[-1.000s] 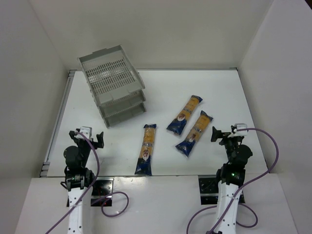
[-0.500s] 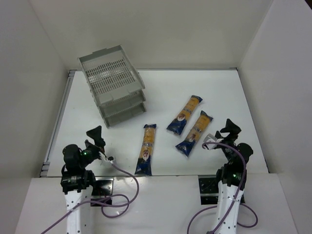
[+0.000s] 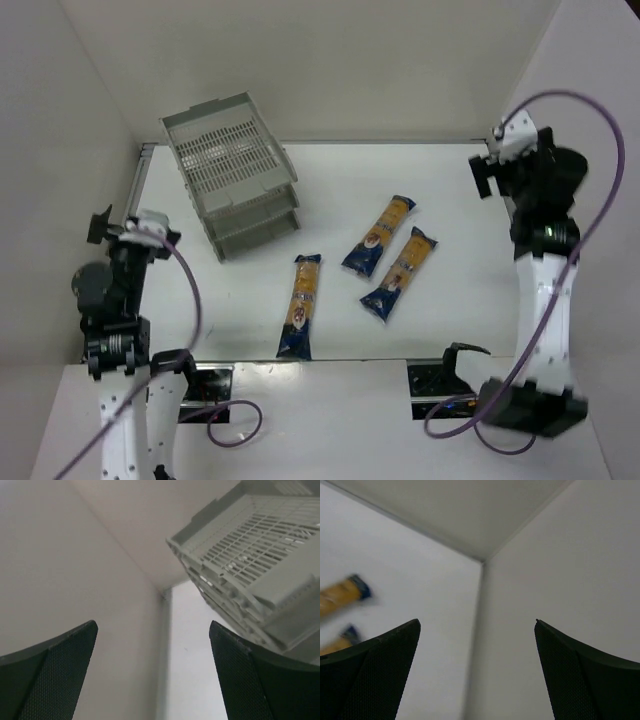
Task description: Place and organize the pasta boxes and bags onto the shelf
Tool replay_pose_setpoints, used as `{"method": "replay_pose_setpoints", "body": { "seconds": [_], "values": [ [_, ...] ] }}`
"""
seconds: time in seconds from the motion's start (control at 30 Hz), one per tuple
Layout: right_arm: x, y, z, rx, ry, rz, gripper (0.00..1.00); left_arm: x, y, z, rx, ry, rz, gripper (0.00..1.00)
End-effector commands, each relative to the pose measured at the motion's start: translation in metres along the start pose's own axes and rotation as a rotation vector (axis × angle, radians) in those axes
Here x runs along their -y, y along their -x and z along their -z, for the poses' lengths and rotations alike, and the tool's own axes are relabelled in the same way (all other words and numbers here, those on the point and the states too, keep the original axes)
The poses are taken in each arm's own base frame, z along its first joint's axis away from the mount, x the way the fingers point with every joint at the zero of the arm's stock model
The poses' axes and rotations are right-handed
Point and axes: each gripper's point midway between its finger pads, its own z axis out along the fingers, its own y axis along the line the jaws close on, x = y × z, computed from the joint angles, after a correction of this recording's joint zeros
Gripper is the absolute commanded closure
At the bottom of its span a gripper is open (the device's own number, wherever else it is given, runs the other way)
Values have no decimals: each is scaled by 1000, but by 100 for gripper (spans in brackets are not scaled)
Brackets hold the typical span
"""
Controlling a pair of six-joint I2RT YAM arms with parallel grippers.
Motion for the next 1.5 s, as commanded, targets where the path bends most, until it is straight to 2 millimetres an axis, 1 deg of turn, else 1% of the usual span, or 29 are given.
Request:
{"method": "replay_pose_setpoints", "body": {
  "seconds": [0.0,0.03,0.07,0.1,0.13,0.17,0.2,0.3,0.33,0.37,0.4,0.43,0.47,0.53,0.6,0.67,0.7,0.77,0.8,0.97,1.07,1.13,1.17,1.2,1.23,1.3,1.33,1.43,1.47],
  "values": [
    [-93,-43,-67,-446,173,-669,0,6,-68,-30,-372,168,593,1],
    [-111,-41,-76,-443,227,-719,0,15,-72,-40,-398,152,667,1],
    [-120,-40,-80,-453,229,-830,0,21,-67,-42,-381,116,702,1],
    [-128,-53,-88,-496,193,-892,0,22,-59,-46,-348,115,752,1],
    [-133,-62,-90,-540,161,-950,0,28,-62,-46,-354,102,780,1],
    [-147,-80,-89,-614,124,-1026,0,27,-63,-46,-357,114,796,1],
    [-151,-83,-89,-638,120,-1050,0,29,-64,-44,-358,116,807,1],
    [-207,-143,-66,-878,131,-1108,0,35,-74,-33,-360,120,834,1],
    [-212,-148,-62,-899,134,-1106,0,37,-75,-32,-359,121,849,1],
    [-222,-153,-59,-927,137,-1099,0,33,-78,-30,-362,139,866,1],
    [-227,-148,-59,-925,157,-1085,0,37,-80,-30,-366,124,881,1],
    [-234,-131,-65,-885,180,-1035,0,37,-87,-28,-380,139,907,1],
    [-240,-127,-64,-880,188,-1002,0,35,-89,-27,-383,153,916,1],
    [-251,-123,-59,-902,205,-950,0,43,-98,-25,-410,149,932,1],
    [-263,-138,-56,-983,173,-977,0,43,-104,-23,-422,157,936,1],
    [-272,-140,-55,-1014,197,-1005,0,41,-106,-22,-425,167,936,1],
    [-287,-146,-47,-1073,219,-1020,0,40,-107,-21,-427,176,935,1],
    [-291,-150,-47,-1094,216,-1024,0,40,-107,-21,-427,176,935,1],
    [-295,-168,-34,-1167,170,-1003,0,39,-108,-21,-427,176,936,1],
    [-311,-177,-35,-1211,201,-1020,0,41,-115,-22,-445,182,940,1],
    [-315,-181,-37,-1233,202,-1013,2,39,-114,-23,-437,184,938,1],
    [-325,-180,-39,-1242,238,-1018,2,41,-121,-22,-457,189,942,1],
    [-336,-179,-36,-1254,271,-1031,2,40,-123,-21,-459,198,942,1],
    [-337,-176,-38,-1246,283,-1040,3,40,-123,-21,-459,198,942,1],
    [-346,-179,-32,-1275,305,-1028,3,40,-123,-21,-459,198,942,1],
    [-350,-183,-34,-1288,297,-1035,3,39,-124,-23,-459,198,942,1],
    [-351,-187,-34,-1298,288,-1027,5,37,-125,-22,-462,205,932,1],
    [-349,-195,-34,-1308,262,-996,18,35,-127,-21,-465,216,932,1],
    [-351,-198,-33,-1321,262,-992,30,34,-131,-21,-476,223,934,1]
  ]
}}
